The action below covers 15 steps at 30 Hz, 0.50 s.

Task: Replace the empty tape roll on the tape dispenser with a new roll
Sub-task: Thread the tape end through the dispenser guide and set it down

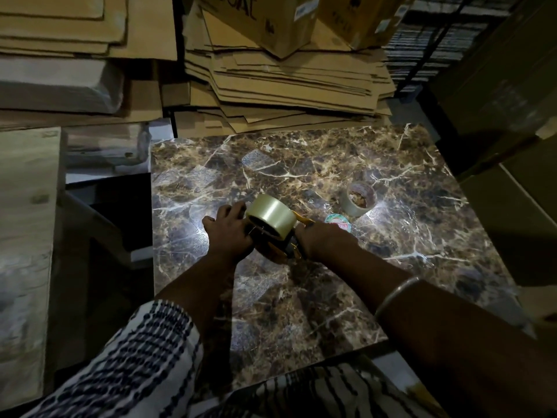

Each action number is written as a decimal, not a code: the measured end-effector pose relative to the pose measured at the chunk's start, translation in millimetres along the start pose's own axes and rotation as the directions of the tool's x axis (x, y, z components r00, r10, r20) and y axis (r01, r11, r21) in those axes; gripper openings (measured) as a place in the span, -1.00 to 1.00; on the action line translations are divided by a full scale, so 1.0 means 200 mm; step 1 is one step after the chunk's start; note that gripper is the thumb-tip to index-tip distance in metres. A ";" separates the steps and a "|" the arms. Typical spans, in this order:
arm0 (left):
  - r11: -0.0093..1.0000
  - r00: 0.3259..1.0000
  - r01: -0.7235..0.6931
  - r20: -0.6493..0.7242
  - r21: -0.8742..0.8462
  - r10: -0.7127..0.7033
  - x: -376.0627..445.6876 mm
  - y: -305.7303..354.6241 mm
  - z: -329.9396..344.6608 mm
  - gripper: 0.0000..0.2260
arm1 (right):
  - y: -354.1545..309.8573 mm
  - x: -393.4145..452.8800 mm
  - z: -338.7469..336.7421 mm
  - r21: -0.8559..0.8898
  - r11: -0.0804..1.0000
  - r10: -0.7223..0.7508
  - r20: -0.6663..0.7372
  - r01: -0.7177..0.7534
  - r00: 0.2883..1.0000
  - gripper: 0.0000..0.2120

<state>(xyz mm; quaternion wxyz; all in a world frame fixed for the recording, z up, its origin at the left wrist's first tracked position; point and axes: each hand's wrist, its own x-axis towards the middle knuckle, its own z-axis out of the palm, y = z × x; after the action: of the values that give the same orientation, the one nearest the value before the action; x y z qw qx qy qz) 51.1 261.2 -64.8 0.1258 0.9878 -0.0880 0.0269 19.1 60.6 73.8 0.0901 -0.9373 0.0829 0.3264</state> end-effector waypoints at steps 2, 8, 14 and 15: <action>1.000 1.000 -0.003 0.003 0.002 0.003 0.00 -0.01 0.02 -0.71 | 0.00 0.00 -0.02 0.023 1.000 0.018 -0.052 -0.017 0.998 -0.52; 0.998 1.000 -0.012 0.005 0.061 0.012 -0.01 0.00 0.00 -0.69 | 0.05 -0.02 0.03 -0.037 0.998 -0.048 -0.028 0.047 0.998 -0.69; 0.998 0.999 -0.024 0.047 0.064 0.021 0.00 0.00 0.03 -0.66 | 0.25 -0.05 0.02 -0.120 0.992 -0.042 -0.013 0.040 0.999 -0.67; 0.997 0.999 -0.028 0.036 0.070 0.025 0.00 0.00 0.03 -0.65 | 0.27 -0.05 0.00 -0.080 0.997 -0.025 -0.021 0.023 0.999 -0.67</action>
<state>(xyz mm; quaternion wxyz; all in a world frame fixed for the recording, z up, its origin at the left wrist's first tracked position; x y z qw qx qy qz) 51.3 260.3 -71.3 0.0889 0.9907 -0.1023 0.0142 -0.7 8.6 74.4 0.0556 -0.9446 0.0596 0.3181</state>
